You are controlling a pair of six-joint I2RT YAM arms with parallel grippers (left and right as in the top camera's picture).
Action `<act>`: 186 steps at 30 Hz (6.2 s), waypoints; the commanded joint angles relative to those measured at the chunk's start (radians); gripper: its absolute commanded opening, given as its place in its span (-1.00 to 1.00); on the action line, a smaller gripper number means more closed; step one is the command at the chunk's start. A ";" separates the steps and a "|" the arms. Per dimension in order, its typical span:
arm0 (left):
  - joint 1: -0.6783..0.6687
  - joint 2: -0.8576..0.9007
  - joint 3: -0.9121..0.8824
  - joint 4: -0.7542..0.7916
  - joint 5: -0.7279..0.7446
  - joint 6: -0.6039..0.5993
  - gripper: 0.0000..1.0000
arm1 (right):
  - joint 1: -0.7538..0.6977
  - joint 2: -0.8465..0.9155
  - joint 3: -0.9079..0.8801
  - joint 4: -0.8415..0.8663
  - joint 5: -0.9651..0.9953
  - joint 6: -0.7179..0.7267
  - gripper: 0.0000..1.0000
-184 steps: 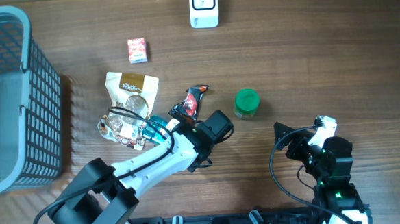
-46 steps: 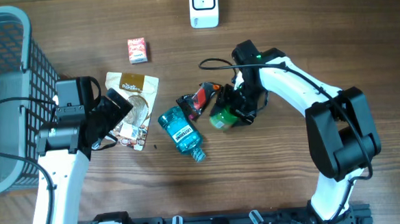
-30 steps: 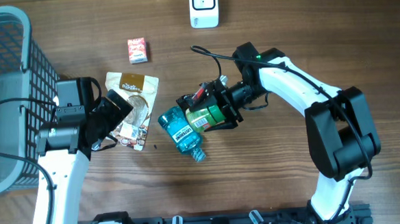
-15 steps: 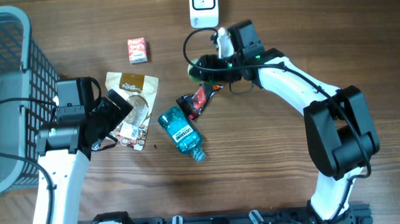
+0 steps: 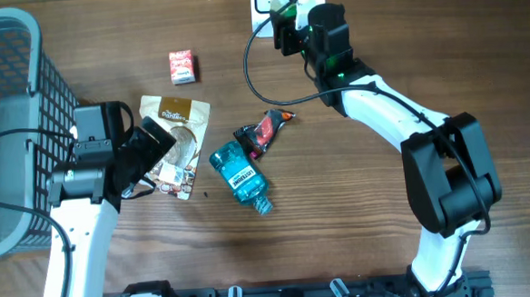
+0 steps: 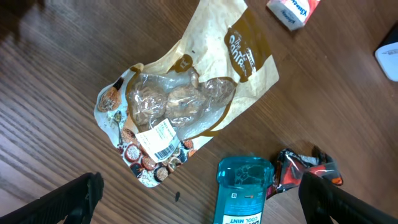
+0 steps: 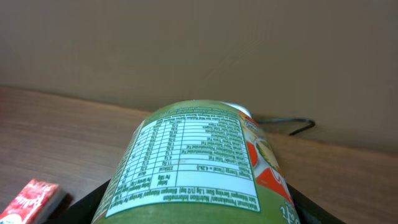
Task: Scan the item barcode
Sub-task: 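Lift the jar and hold its label under the white scanner, then carry the jar to the right table edge and release it, then reach the right gripper to the black-red packet and grasp it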
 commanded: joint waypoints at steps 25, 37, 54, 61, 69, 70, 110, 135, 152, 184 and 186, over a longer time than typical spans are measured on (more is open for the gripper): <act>-0.005 0.000 0.003 0.018 -0.082 0.019 1.00 | 0.014 0.494 0.336 0.472 0.048 -0.204 0.22; -0.005 0.000 0.003 0.019 -0.085 0.020 1.00 | 0.011 0.550 0.393 0.438 0.067 -0.220 0.24; -0.005 0.000 0.003 0.019 -0.085 0.020 1.00 | 0.071 0.529 0.406 0.455 0.134 -0.322 0.26; -0.005 0.000 0.003 0.019 -0.090 0.020 1.00 | 0.088 0.305 0.406 0.241 0.150 -0.288 0.25; -0.005 0.000 0.003 0.017 -0.127 0.023 1.00 | -0.040 -0.050 0.406 -0.382 0.209 0.025 0.25; -0.005 0.000 0.003 0.016 -0.127 0.024 1.00 | -0.072 -0.081 0.406 -0.474 0.209 0.067 0.24; -0.004 0.000 0.003 -0.046 -0.157 0.024 1.00 | -0.976 0.155 0.186 -1.091 0.119 0.400 1.00; -0.003 0.000 0.003 -0.064 -0.156 0.028 1.00 | -0.128 -0.430 0.220 -1.434 -0.348 0.595 1.00; -0.003 0.000 0.003 -0.072 -0.114 0.049 1.00 | 0.142 0.276 0.726 -1.762 -0.293 1.172 0.79; -0.003 0.000 0.003 -0.102 -0.123 0.050 1.00 | 0.149 0.466 0.725 -1.582 -0.366 1.086 -0.63; -0.003 0.000 0.003 -0.102 -0.127 0.050 1.00 | 0.149 0.466 0.725 -1.575 -0.407 1.057 -0.88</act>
